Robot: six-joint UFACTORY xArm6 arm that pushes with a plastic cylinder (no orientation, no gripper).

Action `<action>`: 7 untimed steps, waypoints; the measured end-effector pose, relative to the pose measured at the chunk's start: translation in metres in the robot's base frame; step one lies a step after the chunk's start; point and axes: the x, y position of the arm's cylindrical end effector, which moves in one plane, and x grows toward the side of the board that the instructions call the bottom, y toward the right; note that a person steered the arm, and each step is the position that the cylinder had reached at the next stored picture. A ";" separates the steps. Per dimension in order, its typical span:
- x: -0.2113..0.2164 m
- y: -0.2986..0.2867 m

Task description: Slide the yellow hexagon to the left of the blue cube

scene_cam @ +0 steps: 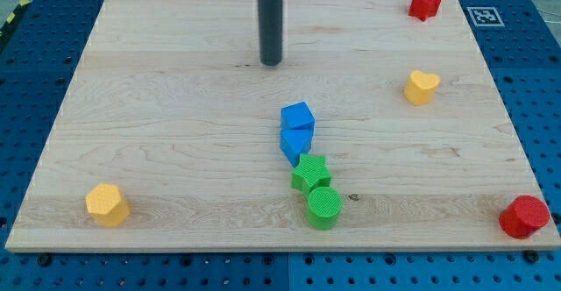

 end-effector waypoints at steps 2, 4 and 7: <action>0.029 -0.040; 0.105 -0.058; 0.208 -0.058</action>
